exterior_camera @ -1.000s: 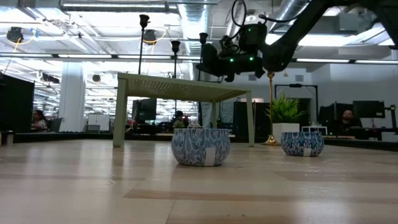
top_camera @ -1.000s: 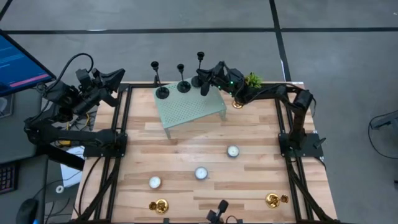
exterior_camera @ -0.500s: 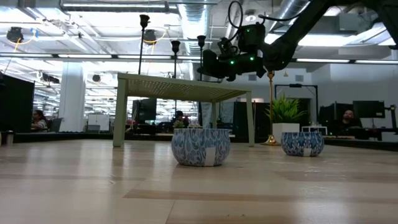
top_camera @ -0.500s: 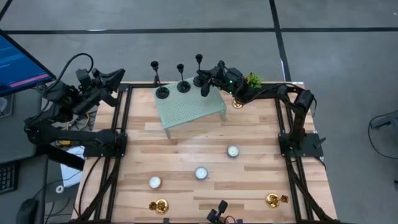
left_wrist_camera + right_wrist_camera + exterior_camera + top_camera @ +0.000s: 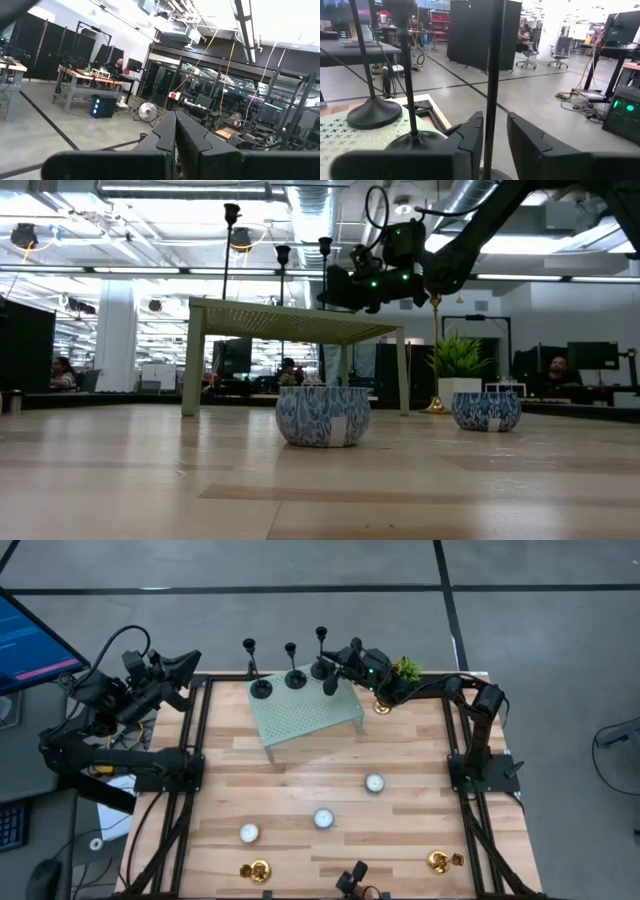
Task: Pick & Place candle stick holders
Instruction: Put the black candle holder on the shelf aligned with the other black candle holders, then put the top gold candle holder on the shelf
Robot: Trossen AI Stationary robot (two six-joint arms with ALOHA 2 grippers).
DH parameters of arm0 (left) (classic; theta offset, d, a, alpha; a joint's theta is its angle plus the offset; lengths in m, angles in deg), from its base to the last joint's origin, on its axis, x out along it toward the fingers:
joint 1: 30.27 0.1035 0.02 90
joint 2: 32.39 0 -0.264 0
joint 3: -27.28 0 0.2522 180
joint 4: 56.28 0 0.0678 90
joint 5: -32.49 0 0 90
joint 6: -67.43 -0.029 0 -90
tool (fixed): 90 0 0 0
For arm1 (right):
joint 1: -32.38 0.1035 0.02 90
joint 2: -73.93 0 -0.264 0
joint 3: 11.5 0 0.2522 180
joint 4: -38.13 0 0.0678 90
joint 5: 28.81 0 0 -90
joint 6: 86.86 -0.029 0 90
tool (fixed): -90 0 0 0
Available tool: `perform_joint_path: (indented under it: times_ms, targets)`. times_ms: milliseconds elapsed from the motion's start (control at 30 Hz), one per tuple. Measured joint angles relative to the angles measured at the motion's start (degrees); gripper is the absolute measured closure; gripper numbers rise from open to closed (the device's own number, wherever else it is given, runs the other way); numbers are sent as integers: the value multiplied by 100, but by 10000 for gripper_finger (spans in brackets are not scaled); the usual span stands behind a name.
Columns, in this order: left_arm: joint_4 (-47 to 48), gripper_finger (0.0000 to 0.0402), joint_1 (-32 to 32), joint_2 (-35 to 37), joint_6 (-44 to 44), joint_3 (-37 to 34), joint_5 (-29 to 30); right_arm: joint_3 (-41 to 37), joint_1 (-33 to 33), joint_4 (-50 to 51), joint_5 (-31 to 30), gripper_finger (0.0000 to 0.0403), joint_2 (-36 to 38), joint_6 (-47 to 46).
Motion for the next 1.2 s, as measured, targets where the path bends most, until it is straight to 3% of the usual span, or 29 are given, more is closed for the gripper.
perform_joint_path:
  times_ms: [300,467,767,1000,1200]
  targets:
    - [-2,392,0,0,7,-1,-2,0,-1,37,2,196,22,267]
    - [-7,392,-1,0,13,-1,-2,0,-1,628,-109,147,297,283]
    - [-31,392,0,0,11,-1,-2,0,1,2017,-126,143,1292,585]
    - [-52,392,1,0,11,-1,-2,0,2,3815,-195,143,2888,490]
    - [-53,392,1,0,2,-1,-2,13,331,6314,-1311,143,4313,125]
